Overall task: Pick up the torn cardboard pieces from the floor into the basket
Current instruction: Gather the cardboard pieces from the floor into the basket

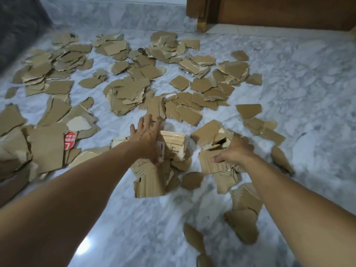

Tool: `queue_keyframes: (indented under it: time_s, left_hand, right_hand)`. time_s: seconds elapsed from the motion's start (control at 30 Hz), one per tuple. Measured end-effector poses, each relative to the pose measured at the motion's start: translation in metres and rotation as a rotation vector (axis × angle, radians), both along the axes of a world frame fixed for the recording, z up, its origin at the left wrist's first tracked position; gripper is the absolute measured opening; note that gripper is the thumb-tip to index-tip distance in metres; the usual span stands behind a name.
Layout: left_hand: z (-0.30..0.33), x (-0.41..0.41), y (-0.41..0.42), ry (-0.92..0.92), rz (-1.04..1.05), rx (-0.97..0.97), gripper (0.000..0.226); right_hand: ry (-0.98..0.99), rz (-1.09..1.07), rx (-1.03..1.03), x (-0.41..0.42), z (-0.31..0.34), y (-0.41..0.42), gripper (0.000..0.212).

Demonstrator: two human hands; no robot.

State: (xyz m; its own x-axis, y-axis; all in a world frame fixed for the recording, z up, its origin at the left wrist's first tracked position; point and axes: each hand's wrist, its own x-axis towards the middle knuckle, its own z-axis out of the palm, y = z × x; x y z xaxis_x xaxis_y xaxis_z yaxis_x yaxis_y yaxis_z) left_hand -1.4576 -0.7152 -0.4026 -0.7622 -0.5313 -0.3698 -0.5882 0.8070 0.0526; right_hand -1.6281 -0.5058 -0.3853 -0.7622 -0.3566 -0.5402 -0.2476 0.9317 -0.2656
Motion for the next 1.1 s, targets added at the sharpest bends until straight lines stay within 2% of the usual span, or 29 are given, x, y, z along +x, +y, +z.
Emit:
queue_keyframes:
  time_s: [0.1, 0.23, 0.43, 0.6, 0.77, 0.9, 1.03, 1.1]
  left_hand:
    - [-0.001, -0.006, -0.009, -0.053, -0.014, 0.091, 0.148]
    - [0.000, -0.007, -0.017, -0.051, -0.018, 0.068, 0.144]
    - [0.002, -0.006, -0.006, -0.042, 0.103, 0.149, 0.099]
    - [0.000, 0.008, 0.010, -0.038, 0.205, 0.257, 0.088]
    - [0.000, 0.028, 0.027, 0.007, 0.262, 0.260, 0.067]
    - [0.009, 0.043, 0.036, 0.028, 0.289, 0.195, 0.041]
    - [0.026, 0.066, 0.038, 0.029, 0.333, 0.208, 0.036]
    - [0.037, 0.079, 0.036, 0.041, 0.368, 0.203, 0.040]
  right_hand:
    - [-0.001, -0.012, -0.025, -0.003, -0.005, -0.001, 0.119]
    - [-0.030, -0.047, -0.104, -0.003, -0.007, -0.005, 0.120]
    - [-0.030, -0.066, -0.187, -0.001, -0.008, -0.004, 0.112]
    - [-0.073, -0.128, -0.310, 0.016, -0.011, -0.007, 0.105]
    - [-0.089, -0.093, -0.314, 0.033, -0.006, -0.010, 0.091]
    - [-0.120, -0.002, -0.293, 0.049, 0.001, -0.009, 0.075]
    - [-0.136, 0.073, -0.300, 0.060, 0.015, -0.009, 0.085]
    - [-0.140, 0.089, -0.315, 0.063, 0.027, -0.008, 0.079]
